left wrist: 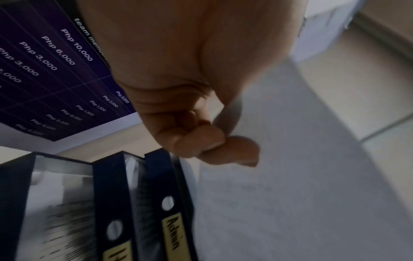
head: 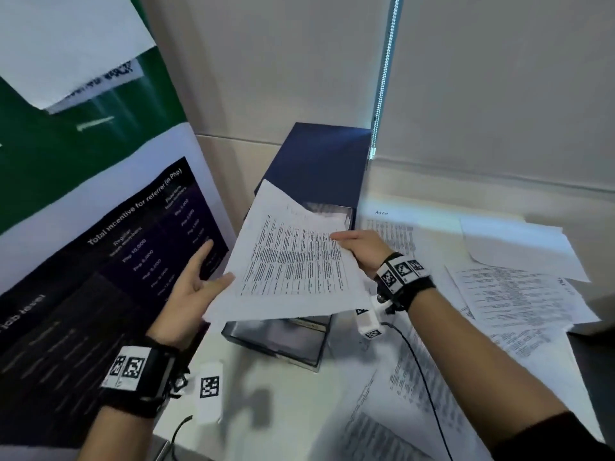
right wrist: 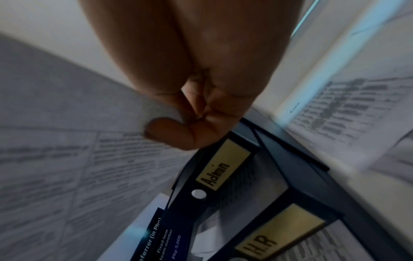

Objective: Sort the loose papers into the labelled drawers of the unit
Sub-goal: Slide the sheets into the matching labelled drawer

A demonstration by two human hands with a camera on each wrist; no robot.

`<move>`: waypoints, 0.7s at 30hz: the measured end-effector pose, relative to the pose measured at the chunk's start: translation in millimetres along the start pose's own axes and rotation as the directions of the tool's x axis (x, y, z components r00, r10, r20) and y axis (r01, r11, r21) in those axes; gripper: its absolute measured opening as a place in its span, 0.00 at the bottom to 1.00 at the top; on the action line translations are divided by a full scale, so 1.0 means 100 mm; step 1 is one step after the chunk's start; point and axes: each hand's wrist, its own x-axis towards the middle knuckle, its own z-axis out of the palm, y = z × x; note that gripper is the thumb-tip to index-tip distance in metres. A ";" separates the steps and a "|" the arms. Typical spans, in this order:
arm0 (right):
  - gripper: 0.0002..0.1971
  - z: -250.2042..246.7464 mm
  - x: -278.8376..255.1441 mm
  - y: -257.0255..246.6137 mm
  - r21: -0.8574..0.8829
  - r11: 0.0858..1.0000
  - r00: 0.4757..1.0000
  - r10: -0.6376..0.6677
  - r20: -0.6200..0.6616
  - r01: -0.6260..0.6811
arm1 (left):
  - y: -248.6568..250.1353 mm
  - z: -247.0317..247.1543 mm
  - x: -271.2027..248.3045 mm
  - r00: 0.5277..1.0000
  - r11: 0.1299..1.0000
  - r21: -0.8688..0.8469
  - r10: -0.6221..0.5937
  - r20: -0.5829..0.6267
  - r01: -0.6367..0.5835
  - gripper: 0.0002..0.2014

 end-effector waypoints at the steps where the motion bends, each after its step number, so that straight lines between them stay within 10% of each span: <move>1: 0.13 0.03 0.02 -0.03 0.024 0.999 1.000 0.030 0.005 -0.030 | 0.08 -0.05 -0.02 1.000 1.000 0.005 0.023 0.017 -0.023 0.28; 10: 0.09 0.12 0.17 -0.11 0.155 0.986 0.994 0.067 -0.087 -0.053 | 0.14 -0.12 0.28 0.997 0.993 0.100 -0.065 0.044 0.060 0.12; 17: 0.17 0.04 -0.31 -0.14 0.075 0.984 0.919 0.123 0.375 -0.162 | -0.05 0.04 0.85 0.990 0.989 0.146 0.027 -0.141 -0.006 0.12; 21: 0.13 0.11 -0.10 -0.13 0.146 0.977 0.956 0.114 0.270 -0.158 | -0.17 0.15 1.20 0.992 0.970 0.243 0.037 -0.119 -0.006 0.16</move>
